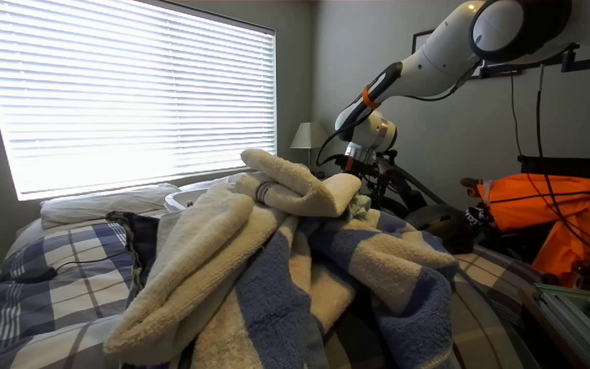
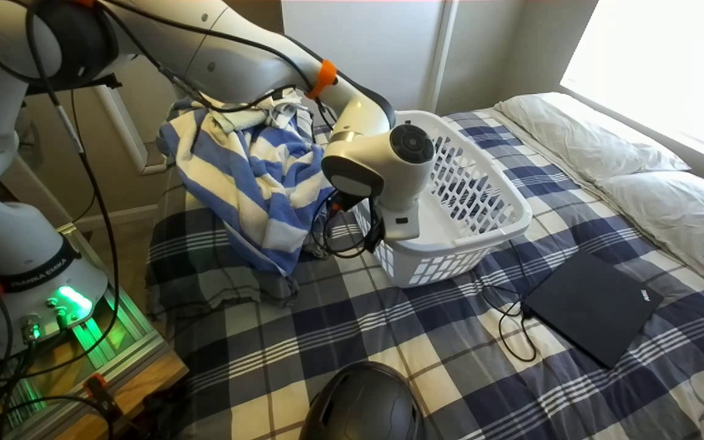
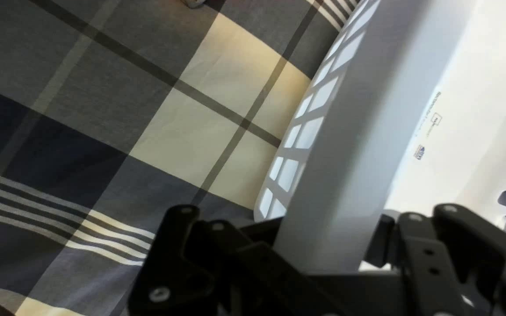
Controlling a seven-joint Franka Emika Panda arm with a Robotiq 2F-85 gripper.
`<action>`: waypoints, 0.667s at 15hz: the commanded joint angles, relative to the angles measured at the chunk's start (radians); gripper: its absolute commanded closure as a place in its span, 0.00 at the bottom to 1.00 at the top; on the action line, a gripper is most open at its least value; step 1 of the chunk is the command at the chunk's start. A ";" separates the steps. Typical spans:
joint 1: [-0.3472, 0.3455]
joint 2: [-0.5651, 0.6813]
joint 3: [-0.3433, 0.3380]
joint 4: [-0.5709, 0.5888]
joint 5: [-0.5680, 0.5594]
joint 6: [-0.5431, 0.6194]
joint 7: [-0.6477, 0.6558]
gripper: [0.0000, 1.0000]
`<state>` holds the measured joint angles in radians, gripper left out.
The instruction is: Move the white laundry basket to the left
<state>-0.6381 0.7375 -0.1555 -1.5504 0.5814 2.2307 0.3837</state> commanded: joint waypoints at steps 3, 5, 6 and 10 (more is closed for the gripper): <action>0.016 0.012 -0.006 0.013 0.016 -0.001 -0.015 1.00; 0.015 0.008 -0.012 0.022 0.020 0.009 -0.004 1.00; 0.017 0.006 -0.012 0.022 0.020 0.009 -0.004 1.00; 0.017 0.006 -0.014 0.022 0.020 0.009 -0.004 1.00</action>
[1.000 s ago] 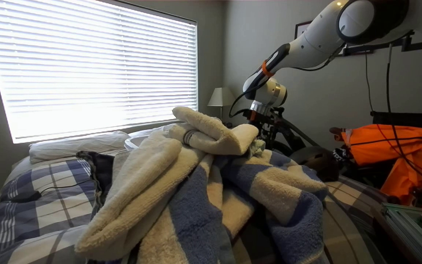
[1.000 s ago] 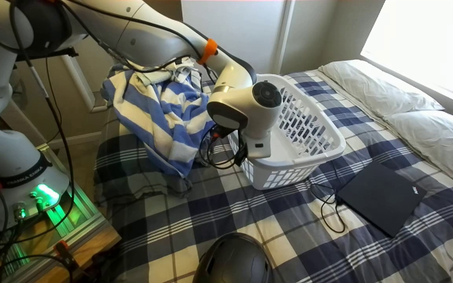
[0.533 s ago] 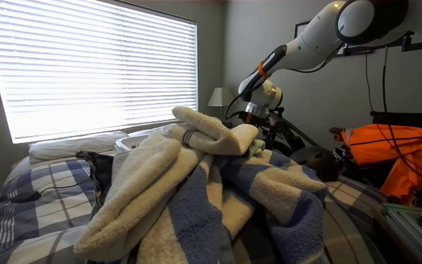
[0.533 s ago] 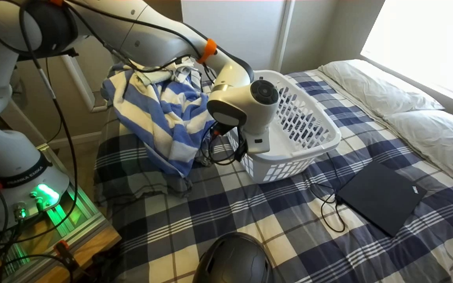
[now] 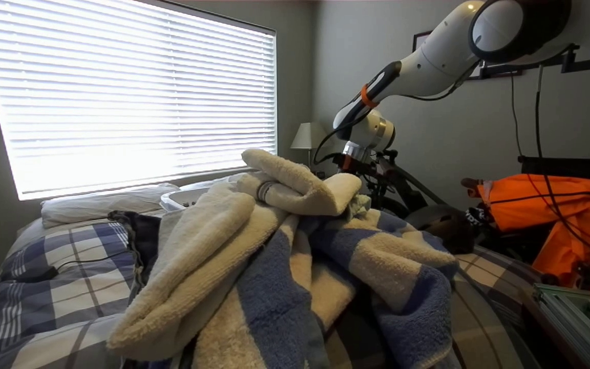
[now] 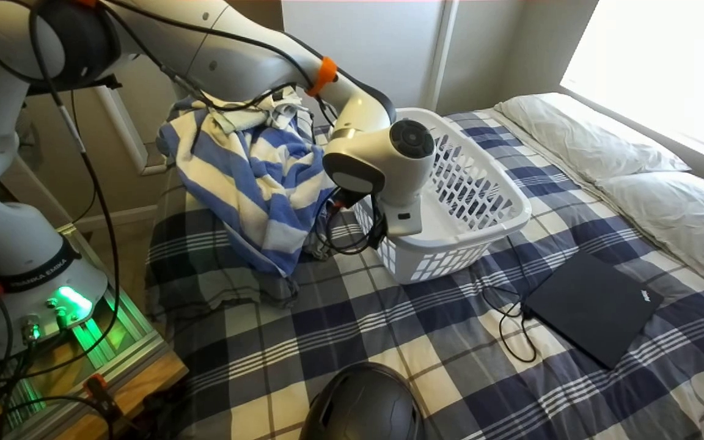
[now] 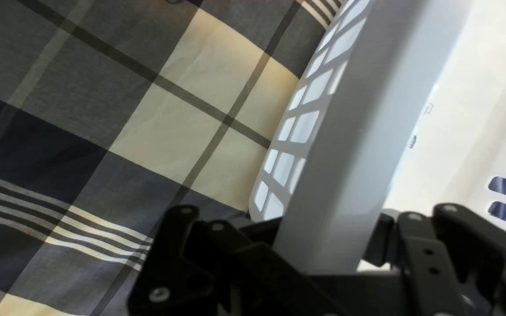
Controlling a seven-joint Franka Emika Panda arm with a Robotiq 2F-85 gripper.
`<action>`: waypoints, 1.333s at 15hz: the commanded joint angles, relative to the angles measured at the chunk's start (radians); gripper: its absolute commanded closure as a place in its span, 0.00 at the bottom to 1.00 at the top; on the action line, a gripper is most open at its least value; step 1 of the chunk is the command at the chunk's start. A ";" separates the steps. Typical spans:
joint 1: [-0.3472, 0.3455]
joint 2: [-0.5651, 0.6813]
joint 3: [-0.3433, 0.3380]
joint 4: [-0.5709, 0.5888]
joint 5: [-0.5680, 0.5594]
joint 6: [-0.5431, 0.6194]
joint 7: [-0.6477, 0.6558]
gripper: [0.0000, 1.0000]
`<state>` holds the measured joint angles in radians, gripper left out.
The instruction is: Move the white laundry basket to the left
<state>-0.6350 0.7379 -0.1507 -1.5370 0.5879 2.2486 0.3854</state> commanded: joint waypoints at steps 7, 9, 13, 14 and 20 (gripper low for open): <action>0.014 0.006 -0.019 0.008 0.013 -0.008 -0.005 1.00; 0.047 0.006 -0.023 0.011 -0.010 -0.014 0.024 1.00; 0.131 0.034 -0.042 0.011 -0.055 -0.032 0.097 1.00; 0.151 0.041 -0.043 0.012 -0.060 -0.026 0.107 1.00; 0.223 0.077 -0.024 0.055 -0.063 -0.033 0.152 1.00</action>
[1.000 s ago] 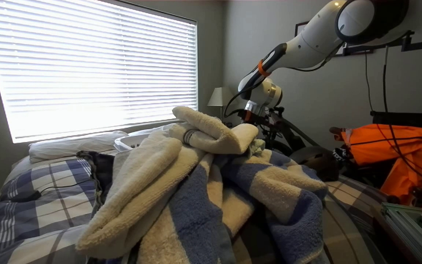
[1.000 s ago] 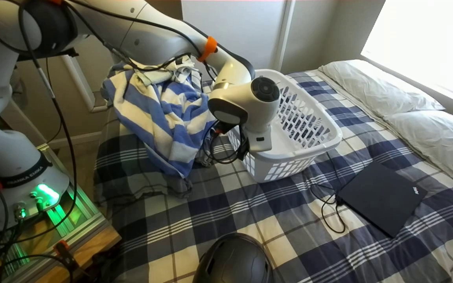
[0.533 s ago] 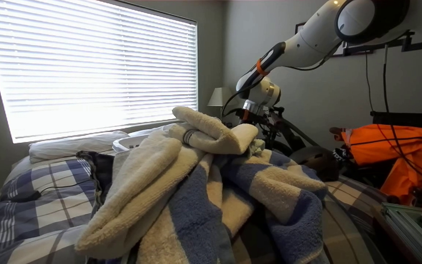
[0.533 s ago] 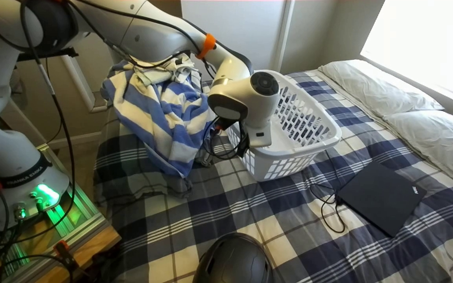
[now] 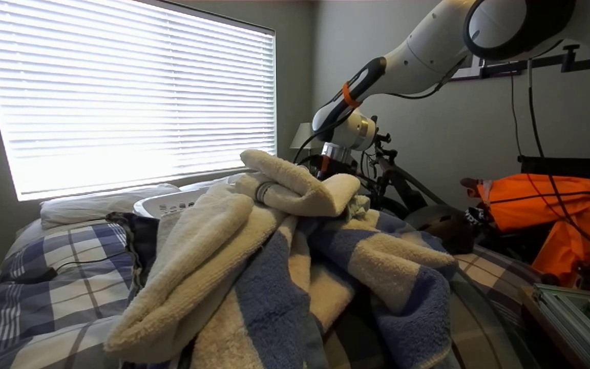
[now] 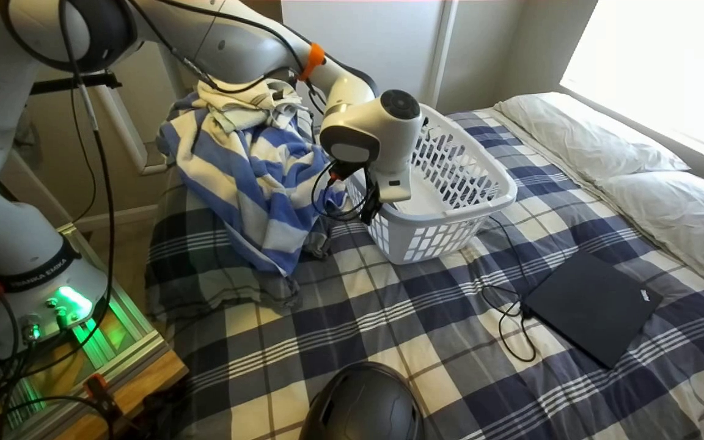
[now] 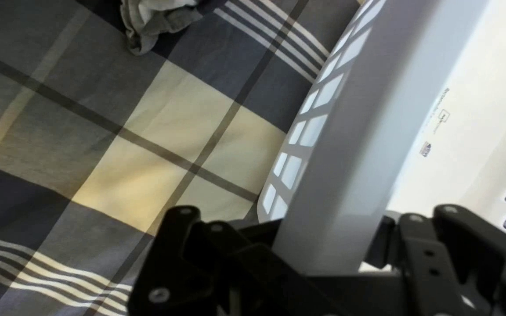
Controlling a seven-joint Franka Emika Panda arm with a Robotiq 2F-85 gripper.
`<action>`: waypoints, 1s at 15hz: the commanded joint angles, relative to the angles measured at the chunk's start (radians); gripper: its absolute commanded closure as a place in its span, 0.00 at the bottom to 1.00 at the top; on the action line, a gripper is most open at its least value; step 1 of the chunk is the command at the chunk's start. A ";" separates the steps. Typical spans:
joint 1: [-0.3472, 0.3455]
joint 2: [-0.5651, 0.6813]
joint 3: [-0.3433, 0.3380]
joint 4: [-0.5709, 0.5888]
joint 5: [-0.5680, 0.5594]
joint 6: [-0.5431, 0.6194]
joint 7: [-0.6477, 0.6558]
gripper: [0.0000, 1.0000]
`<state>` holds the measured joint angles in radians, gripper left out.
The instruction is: Move the white laundry basket to the left
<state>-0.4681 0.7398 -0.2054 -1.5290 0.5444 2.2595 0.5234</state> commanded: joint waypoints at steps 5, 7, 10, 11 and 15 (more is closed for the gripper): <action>0.099 0.111 0.037 0.093 -0.045 -0.060 0.063 1.00; 0.109 0.122 0.042 0.109 -0.047 -0.074 0.094 1.00; 0.115 0.135 0.053 0.132 -0.050 -0.102 0.124 1.00; 0.115 0.139 0.056 0.138 -0.051 -0.109 0.130 1.00; 0.140 0.163 0.035 0.167 -0.095 -0.126 0.197 1.00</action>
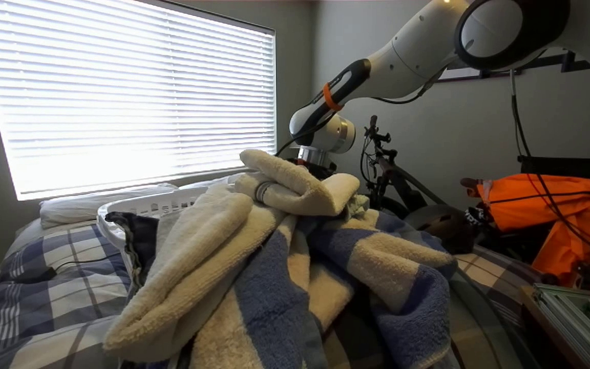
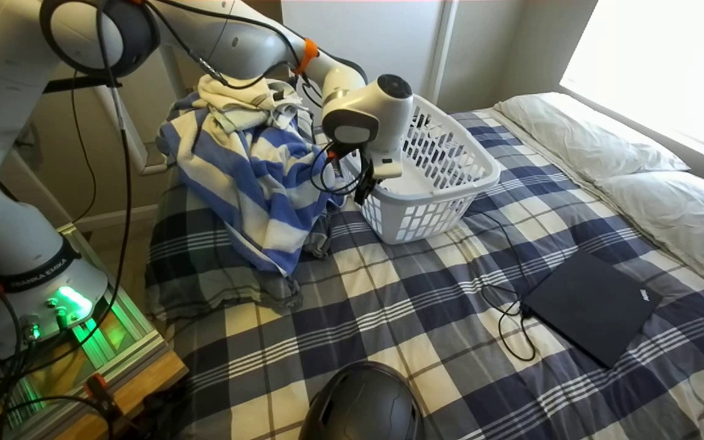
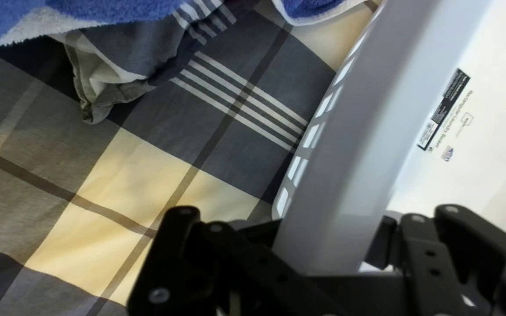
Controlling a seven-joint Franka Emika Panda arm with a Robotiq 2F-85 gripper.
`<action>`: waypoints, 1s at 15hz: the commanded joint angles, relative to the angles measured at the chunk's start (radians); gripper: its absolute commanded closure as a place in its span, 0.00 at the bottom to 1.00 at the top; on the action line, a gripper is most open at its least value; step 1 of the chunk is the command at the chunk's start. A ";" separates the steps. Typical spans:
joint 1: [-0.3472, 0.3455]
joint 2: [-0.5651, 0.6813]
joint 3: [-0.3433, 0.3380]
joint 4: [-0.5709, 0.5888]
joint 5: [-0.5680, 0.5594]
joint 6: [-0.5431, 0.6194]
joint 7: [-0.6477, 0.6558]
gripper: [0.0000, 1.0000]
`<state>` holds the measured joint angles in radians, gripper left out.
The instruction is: Move the white laundry basket to the left
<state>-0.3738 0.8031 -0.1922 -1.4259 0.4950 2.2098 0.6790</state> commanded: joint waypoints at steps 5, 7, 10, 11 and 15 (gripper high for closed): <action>0.078 0.127 0.000 0.080 -0.118 -0.063 0.139 0.57; 0.105 0.138 -0.010 0.077 -0.152 -0.065 0.180 0.41; 0.145 0.137 -0.041 0.070 -0.227 -0.048 0.240 0.23; 0.165 0.135 -0.057 0.066 -0.262 -0.029 0.260 0.15; 0.243 0.125 -0.107 0.046 -0.392 0.088 0.305 0.00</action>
<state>-0.1972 0.8641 -0.2769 -1.4025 0.1721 2.1699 0.9247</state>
